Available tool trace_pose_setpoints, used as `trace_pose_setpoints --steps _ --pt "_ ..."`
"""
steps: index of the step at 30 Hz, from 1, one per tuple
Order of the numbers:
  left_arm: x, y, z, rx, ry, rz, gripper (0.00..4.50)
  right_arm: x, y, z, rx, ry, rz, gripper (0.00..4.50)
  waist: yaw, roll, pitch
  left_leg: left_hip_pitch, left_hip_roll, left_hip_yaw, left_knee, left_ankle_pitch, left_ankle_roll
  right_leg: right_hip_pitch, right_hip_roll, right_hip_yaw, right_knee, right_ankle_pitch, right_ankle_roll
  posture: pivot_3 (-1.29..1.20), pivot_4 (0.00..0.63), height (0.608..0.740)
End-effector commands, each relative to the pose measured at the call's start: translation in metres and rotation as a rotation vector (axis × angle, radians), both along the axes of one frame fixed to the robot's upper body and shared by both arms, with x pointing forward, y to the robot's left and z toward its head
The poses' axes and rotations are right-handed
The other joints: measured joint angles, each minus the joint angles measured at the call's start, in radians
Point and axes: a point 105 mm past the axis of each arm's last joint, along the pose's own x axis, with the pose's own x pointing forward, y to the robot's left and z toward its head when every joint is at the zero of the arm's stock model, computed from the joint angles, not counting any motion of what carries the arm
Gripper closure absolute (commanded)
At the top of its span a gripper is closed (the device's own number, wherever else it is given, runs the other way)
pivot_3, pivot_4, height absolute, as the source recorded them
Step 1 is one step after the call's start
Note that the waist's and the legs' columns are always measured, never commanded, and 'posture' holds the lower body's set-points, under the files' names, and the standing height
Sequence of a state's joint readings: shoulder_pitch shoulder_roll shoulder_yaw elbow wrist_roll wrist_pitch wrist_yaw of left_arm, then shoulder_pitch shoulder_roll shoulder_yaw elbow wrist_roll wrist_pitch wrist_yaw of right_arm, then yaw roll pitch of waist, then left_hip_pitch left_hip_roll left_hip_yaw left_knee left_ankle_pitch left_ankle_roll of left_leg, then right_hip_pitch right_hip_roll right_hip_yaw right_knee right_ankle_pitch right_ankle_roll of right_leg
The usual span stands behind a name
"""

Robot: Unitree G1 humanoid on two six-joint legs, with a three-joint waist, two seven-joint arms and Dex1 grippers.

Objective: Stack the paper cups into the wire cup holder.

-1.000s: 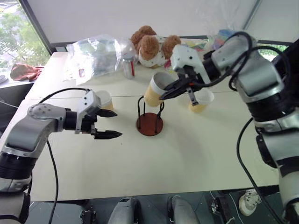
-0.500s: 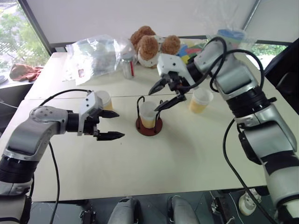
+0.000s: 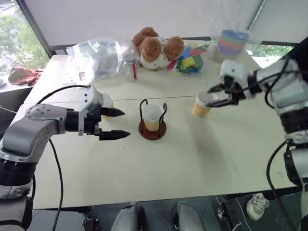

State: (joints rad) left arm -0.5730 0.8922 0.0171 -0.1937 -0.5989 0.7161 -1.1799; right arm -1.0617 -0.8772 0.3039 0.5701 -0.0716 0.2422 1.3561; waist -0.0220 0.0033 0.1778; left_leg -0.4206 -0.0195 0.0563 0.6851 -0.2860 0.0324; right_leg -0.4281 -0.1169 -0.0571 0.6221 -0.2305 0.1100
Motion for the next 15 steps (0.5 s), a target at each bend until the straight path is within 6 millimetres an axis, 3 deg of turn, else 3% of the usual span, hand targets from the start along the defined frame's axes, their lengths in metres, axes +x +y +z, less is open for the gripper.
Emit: trace_pose_setpoints --steps 1,12,15 --pt "0.004 0.004 0.008 0.011 -0.036 0.004 0.00 0.008 -0.003 0.014 -0.021 -0.094 -0.002 1.76 -0.001 0.000 0.000 0.001 0.000 0.001 -0.001 0.000 0.000 0.000 0.000 0.000 0.001 0.000 0.000 0.00 0.150 0.740" --pt "0.004 0.010 0.001 0.033 -0.024 0.020 0.00 0.018 0.002 -0.006 -0.015 -0.056 0.014 1.76 0.011 0.000 0.000 0.002 0.000 0.000 -0.001 0.001 -0.001 0.001 0.000 0.000 0.003 0.000 0.000 0.00 0.150 0.740" --pt "0.003 0.011 0.001 0.035 -0.022 0.025 0.00 0.018 0.002 -0.009 -0.029 -0.046 0.023 3.05 0.007 0.000 0.000 0.002 0.000 0.000 -0.001 0.001 -0.001 0.001 0.000 0.000 0.003 0.000 0.000 0.00 0.150 0.740"
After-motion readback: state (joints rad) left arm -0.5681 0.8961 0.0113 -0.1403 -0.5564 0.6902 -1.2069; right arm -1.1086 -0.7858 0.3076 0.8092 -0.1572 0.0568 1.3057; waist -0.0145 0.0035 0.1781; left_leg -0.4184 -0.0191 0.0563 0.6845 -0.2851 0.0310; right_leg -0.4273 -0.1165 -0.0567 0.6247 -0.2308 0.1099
